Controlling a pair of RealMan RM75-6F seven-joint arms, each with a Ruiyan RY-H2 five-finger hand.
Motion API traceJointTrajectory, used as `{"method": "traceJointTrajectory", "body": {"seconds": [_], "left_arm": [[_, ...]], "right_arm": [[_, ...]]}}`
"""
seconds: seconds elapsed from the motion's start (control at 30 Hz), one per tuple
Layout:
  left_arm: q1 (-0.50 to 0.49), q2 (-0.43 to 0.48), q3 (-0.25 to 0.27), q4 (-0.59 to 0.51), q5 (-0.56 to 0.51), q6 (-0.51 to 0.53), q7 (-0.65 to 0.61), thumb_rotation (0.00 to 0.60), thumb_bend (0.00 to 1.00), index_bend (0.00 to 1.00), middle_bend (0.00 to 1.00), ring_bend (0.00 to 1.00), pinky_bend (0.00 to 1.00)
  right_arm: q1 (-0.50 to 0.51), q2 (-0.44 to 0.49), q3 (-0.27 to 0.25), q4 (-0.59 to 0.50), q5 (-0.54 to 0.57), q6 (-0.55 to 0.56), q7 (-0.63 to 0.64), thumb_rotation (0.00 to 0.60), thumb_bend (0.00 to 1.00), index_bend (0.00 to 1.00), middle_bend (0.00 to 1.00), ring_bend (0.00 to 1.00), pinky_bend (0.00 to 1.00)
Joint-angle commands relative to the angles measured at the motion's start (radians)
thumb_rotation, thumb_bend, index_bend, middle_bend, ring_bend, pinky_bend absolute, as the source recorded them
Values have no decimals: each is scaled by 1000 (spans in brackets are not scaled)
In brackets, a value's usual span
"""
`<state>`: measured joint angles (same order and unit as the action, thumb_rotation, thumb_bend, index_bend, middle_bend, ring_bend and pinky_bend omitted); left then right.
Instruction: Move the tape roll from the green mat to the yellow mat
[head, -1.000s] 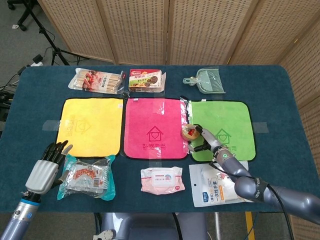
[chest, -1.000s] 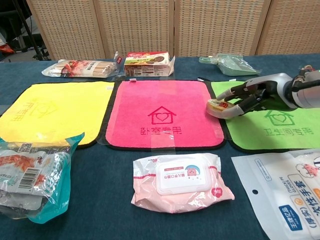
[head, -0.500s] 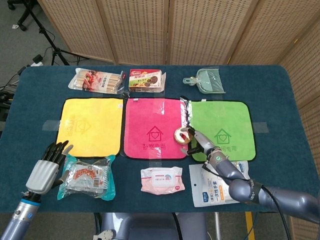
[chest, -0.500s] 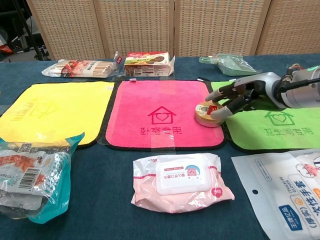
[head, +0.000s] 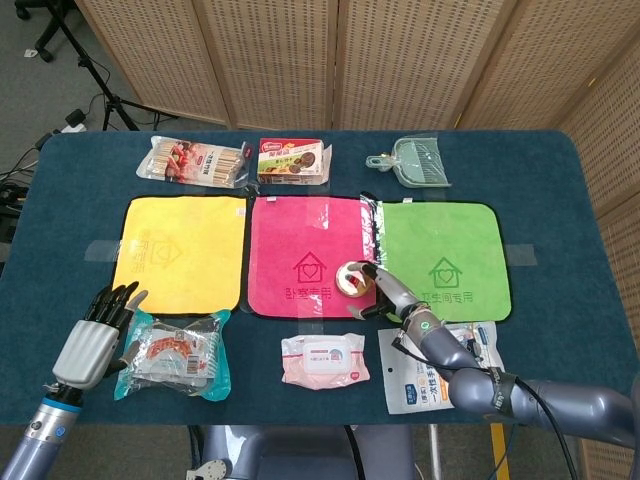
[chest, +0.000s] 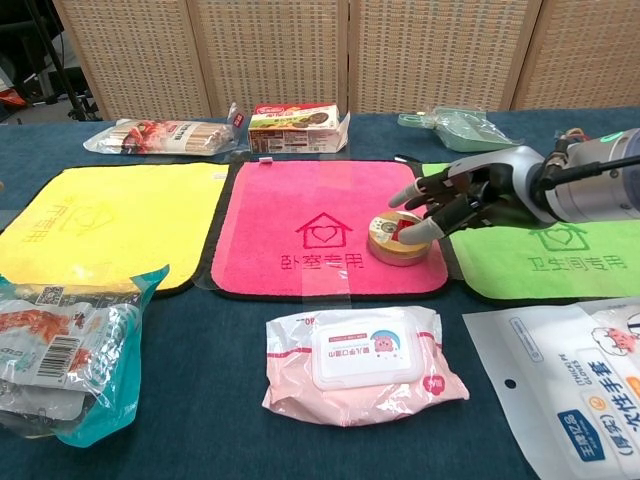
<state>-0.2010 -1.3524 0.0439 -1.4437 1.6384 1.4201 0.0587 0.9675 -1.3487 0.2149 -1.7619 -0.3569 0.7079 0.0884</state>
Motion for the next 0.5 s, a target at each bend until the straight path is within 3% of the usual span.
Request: {"method": "traceJointTrajectory", "body": {"seconds": [0.03, 0.5], "left_arm": [[1, 1, 0, -1, 2, 3, -1, 600, 391, 81, 0, 0, 0], [-3, 1, 4, -1, 8, -3, -2, 600, 391, 82, 0, 0, 0]], "right_arm": [[4, -6, -2, -8, 6, 6, -6, 600, 387, 139, 38, 0, 74], [20, -49, -7, -43, 29, 39, -32, 600, 388, 139, 38, 0, 74]]}}
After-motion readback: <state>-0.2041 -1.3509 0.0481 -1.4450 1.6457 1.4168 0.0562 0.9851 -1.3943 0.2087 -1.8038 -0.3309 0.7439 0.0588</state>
